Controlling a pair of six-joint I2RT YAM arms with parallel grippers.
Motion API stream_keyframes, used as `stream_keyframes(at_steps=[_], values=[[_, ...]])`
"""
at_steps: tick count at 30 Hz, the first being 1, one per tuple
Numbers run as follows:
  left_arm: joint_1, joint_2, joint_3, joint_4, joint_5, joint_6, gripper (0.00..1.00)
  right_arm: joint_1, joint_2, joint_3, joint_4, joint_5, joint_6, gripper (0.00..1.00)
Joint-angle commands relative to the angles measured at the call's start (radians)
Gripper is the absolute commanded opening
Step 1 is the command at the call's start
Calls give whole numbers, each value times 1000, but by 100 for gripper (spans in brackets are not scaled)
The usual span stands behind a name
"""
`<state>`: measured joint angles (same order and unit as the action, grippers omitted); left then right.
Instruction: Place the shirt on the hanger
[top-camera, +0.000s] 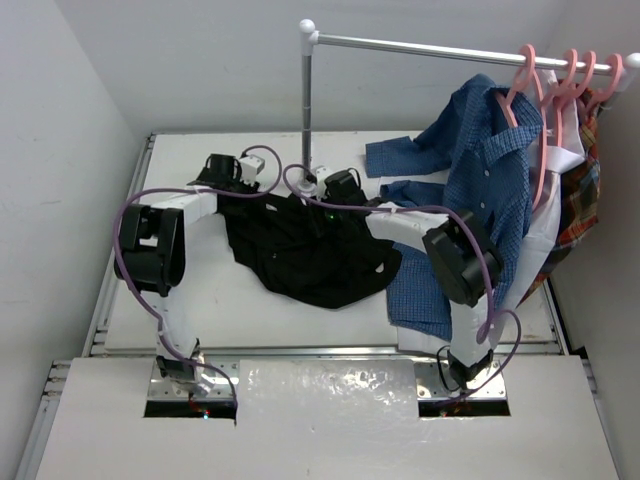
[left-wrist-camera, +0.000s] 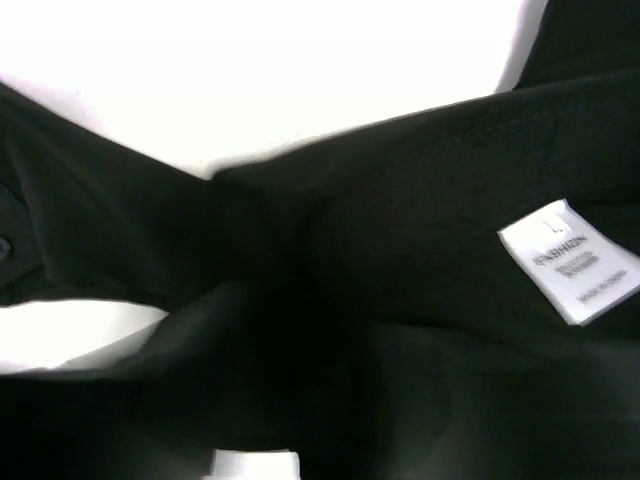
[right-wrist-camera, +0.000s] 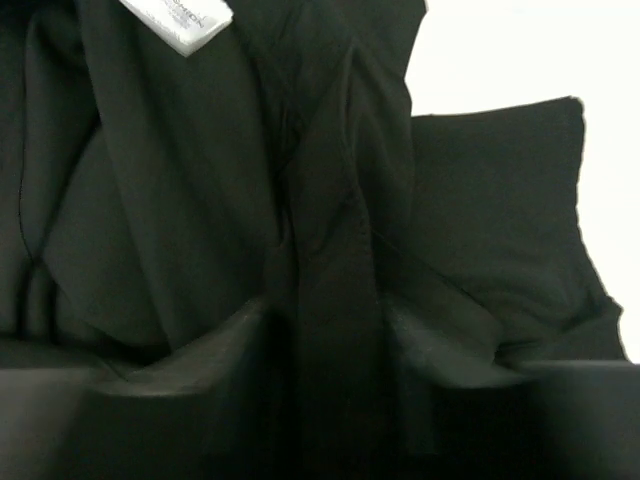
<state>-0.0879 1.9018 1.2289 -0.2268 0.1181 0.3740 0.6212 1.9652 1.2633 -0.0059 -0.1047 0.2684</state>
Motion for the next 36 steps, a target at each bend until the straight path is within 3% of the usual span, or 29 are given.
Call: stream_keyframes(at_steps=[1, 2, 3, 6, 14, 18, 25, 31, 36], values=[[8, -12, 6, 76, 49, -10, 21, 2, -3, 45, 9, -26, 2, 35], [8, -26, 0, 75, 60, -17, 6, 2, -26, 36, 9, -20, 2, 27], [8, -36, -14, 73, 61, -20, 0, 2, -46, 22, 26, -7, -3, 11], [10, -101, -63, 61, 77, -3, 0, 2, -167, -63, 84, 71, -26, 2], [36, -463, -157, 50, 6, 5, 0, 2, -555, -329, 285, 163, -118, 0], [36, -686, -149, 14, 130, 14, 0, 2, -739, -464, 394, 174, -107, 0], [34, -761, -183, -143, 302, 80, 0, 2, -764, -518, 389, 109, -75, 0], [34, -733, -330, -135, 311, 141, 38, 2, -717, -556, 414, 16, -3, 0], [34, -669, -379, -74, 308, 129, 52, 2, -666, -574, 448, -12, 38, 0]])
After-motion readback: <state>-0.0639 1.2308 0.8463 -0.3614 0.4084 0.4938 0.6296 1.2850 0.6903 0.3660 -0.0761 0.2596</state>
